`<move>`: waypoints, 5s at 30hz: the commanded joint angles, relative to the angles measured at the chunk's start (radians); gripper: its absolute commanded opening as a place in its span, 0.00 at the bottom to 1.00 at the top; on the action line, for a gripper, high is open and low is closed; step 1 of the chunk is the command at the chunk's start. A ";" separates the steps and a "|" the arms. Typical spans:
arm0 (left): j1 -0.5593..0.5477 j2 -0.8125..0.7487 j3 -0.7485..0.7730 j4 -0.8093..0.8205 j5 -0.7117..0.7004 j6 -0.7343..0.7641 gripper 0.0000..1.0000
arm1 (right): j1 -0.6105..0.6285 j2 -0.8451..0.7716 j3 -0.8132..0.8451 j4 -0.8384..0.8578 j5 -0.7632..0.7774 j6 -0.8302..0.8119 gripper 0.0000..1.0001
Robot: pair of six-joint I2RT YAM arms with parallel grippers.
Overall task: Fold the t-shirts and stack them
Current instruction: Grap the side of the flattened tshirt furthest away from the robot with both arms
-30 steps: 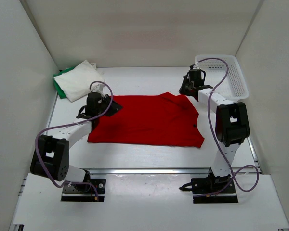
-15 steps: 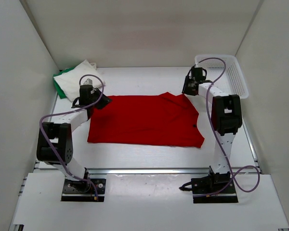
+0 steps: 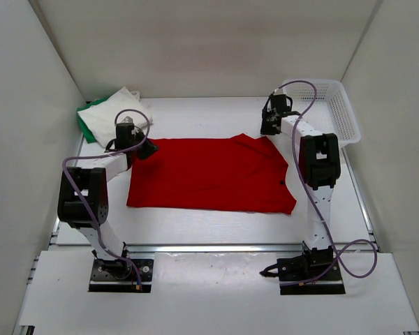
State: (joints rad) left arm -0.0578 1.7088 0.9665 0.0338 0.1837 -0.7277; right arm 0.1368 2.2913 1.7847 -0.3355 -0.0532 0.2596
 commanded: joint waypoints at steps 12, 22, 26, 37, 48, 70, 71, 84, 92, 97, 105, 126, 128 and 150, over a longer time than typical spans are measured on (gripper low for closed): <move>0.030 0.032 0.119 -0.034 -0.049 0.048 0.24 | 0.061 0.009 0.110 -0.025 -0.128 -0.055 0.33; 0.041 0.018 0.089 -0.046 -0.030 0.060 0.24 | 0.106 0.128 0.251 -0.097 -0.189 -0.042 0.37; 0.036 0.034 0.103 -0.044 -0.036 0.054 0.24 | 0.110 0.111 0.226 -0.094 -0.159 -0.042 0.34; 0.024 0.026 0.117 -0.040 -0.026 0.056 0.23 | 0.098 -0.003 0.085 -0.019 -0.056 -0.068 0.43; 0.026 0.043 0.118 -0.048 -0.029 0.063 0.23 | 0.115 0.023 0.096 -0.025 -0.117 -0.031 0.09; 0.055 0.057 0.113 -0.020 -0.050 0.036 0.23 | 0.158 0.303 0.749 -0.310 0.015 -0.164 0.32; 0.056 0.061 0.120 -0.020 -0.049 0.033 0.23 | 0.152 0.298 0.751 -0.315 0.018 -0.163 0.33; 0.111 0.205 0.340 -0.215 -0.182 0.136 0.42 | 0.020 0.369 0.763 -0.353 0.099 -0.122 0.35; 0.128 0.250 0.386 -0.235 -0.205 0.155 0.50 | 0.018 0.390 0.757 -0.320 0.040 -0.106 0.43; 0.133 0.265 0.409 -0.242 -0.217 0.165 0.50 | 0.027 0.395 0.760 -0.332 0.013 -0.095 0.42; 0.144 0.295 0.459 -0.273 -0.237 0.201 0.52 | 0.017 0.401 0.762 -0.375 -0.005 -0.068 0.16; 0.110 0.440 0.606 -0.365 -0.187 0.249 0.41 | 0.056 0.339 0.817 -0.395 -0.037 -0.088 0.00; 0.116 0.416 0.571 -0.347 -0.187 0.249 0.50 | 0.046 0.346 0.825 -0.395 -0.042 -0.082 0.00; 0.121 0.317 0.509 -0.290 -0.274 0.232 0.57 | 0.067 0.362 0.829 -0.410 -0.068 -0.089 0.00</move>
State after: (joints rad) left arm 0.0525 2.0289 1.4528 -0.2493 -0.0635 -0.5079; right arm 0.2020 2.6823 2.5679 -0.7486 -0.1154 0.1791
